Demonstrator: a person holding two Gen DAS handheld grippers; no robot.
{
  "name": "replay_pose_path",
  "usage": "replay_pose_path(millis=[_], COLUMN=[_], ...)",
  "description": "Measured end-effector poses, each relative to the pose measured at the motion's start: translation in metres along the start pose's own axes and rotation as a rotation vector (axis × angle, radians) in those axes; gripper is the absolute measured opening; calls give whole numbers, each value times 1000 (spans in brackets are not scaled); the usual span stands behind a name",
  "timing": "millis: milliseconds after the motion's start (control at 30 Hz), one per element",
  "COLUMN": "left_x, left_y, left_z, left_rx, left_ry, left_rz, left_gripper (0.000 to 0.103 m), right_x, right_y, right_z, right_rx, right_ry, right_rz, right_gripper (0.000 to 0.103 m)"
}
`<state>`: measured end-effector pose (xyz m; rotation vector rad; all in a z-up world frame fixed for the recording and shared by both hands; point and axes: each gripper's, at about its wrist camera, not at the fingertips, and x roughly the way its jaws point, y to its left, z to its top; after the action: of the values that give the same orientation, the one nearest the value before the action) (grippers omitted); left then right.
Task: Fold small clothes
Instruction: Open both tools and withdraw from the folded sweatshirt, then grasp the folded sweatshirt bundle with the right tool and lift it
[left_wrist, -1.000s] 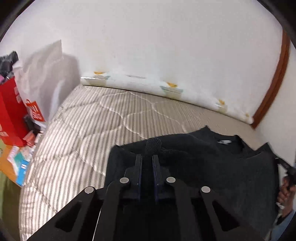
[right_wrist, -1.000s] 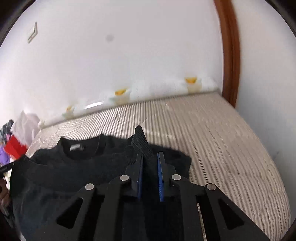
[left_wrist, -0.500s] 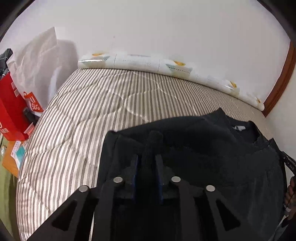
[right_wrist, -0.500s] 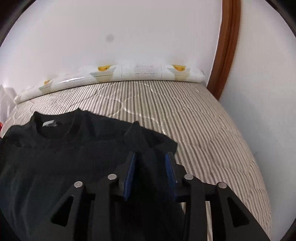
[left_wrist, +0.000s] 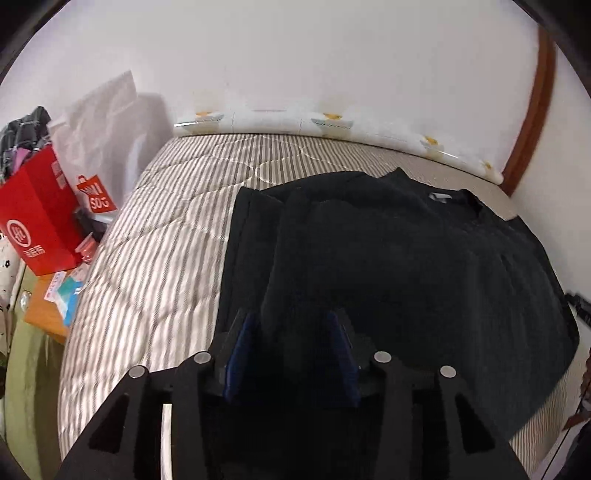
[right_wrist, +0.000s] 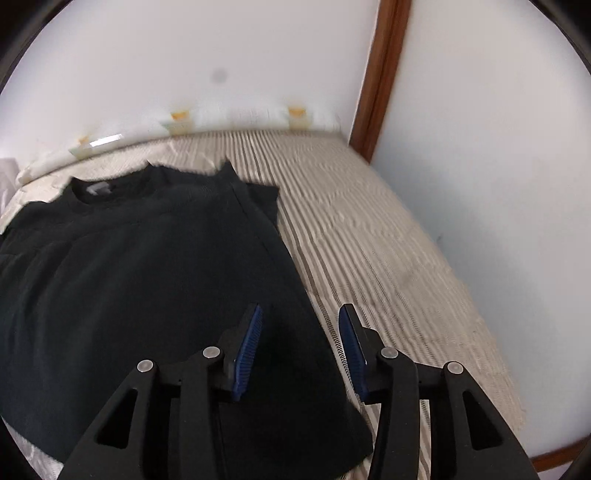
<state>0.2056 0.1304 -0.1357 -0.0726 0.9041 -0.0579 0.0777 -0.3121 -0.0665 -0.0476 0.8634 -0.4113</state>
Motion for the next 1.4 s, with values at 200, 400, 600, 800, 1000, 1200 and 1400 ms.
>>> replay_pose_path(millis=[200, 400, 600, 800, 1000, 1200, 1400], left_x=[-28, -59, -85, -102, -101, -102, -97], left_y=[14, 37, 71, 100, 109, 115, 119], left_z=[-43, -81, -110, -128, -135, -142, -143], left_rx=[-1, -39, -89, -153, -175, -174, -184], left_ry=[-6, -24, -23, -35, -31, -26, -8], left_rz=[-1, -49, -61, -112, -131, -155, -174], left_gripper=[42, 42, 49, 56, 58, 59, 60], right_x=[-57, -82, -98, -126, -151, -163, -154], right_y=[66, 159, 251, 321, 368, 393, 416], right_z=[6, -8, -40, -62, -87, -118, -125], right_rx=[-108, -232, -401, -550, -681, -813, -852], right_ry=[-122, -113, -60, -69, -59, -85, -127], right_rz=[81, 230, 341, 423, 544, 583, 560], right_gripper=[59, 65, 66, 66, 66, 67, 67])
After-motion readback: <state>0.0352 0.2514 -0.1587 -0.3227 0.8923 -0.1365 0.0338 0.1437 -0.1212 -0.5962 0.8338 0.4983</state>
